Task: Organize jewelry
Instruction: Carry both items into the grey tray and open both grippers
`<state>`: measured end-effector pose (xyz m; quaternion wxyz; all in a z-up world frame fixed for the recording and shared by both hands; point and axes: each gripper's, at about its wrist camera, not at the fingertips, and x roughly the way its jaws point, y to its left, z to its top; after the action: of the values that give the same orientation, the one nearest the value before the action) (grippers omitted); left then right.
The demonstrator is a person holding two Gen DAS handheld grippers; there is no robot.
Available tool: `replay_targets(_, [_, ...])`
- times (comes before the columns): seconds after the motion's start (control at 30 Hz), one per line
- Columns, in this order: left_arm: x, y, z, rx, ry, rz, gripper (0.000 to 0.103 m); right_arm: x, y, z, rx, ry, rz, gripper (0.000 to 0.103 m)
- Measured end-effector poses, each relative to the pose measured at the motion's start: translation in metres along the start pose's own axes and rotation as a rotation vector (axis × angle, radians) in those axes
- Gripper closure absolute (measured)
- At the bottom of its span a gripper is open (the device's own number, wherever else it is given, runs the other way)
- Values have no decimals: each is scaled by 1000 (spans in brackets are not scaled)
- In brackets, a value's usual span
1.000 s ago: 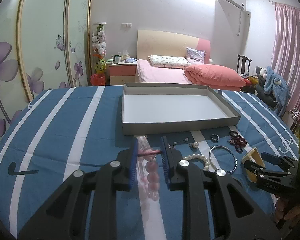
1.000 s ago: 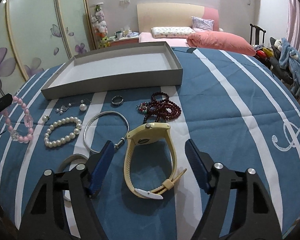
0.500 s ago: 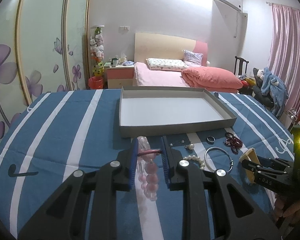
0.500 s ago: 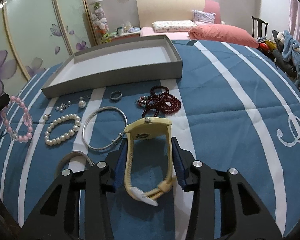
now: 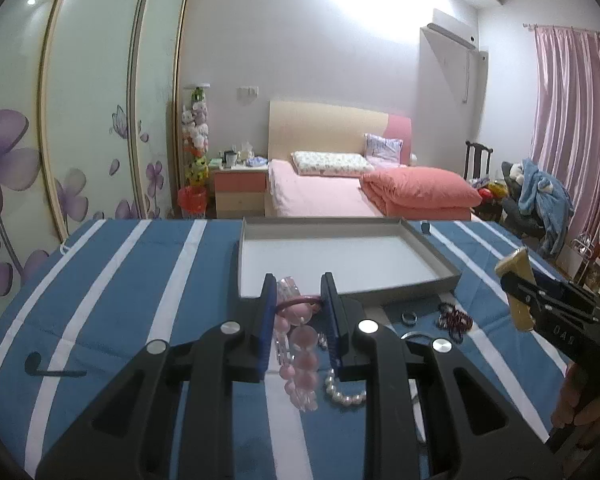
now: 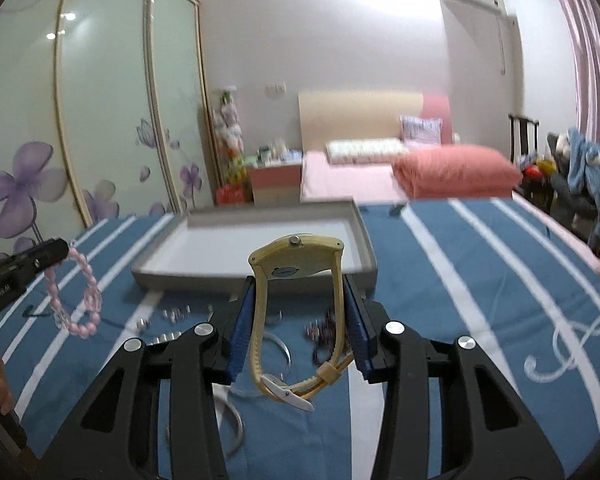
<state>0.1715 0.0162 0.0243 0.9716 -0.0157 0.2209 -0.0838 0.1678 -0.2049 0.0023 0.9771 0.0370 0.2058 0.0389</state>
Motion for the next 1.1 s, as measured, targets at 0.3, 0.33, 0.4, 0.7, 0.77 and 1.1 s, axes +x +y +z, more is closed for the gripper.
replay_targets(0.3, [16,-8,17,14,-53,12,80,6,1,24,-13,-131,3,60])
replay_targets(0.33, [19,-9,20,17,-57,12,80,9,2,26,-13,-138,3,60])
replay_targets(0.4, [27,-10,26,21,-62,11,80,14,0,28,-15,-148,2,60])
replay_targets(0.7, [78,-4,53,-22,-43,-1,80,62,-6,42,22,-129,25,60])
replay_targets(0.77, [92,-4,57,-27,-36,-3,80,77,-6,44,31,-111,33,60])
replay_targets(1.1, [166,-5,56,-30,38,7,80,141,-14,35,82,50,48,60])
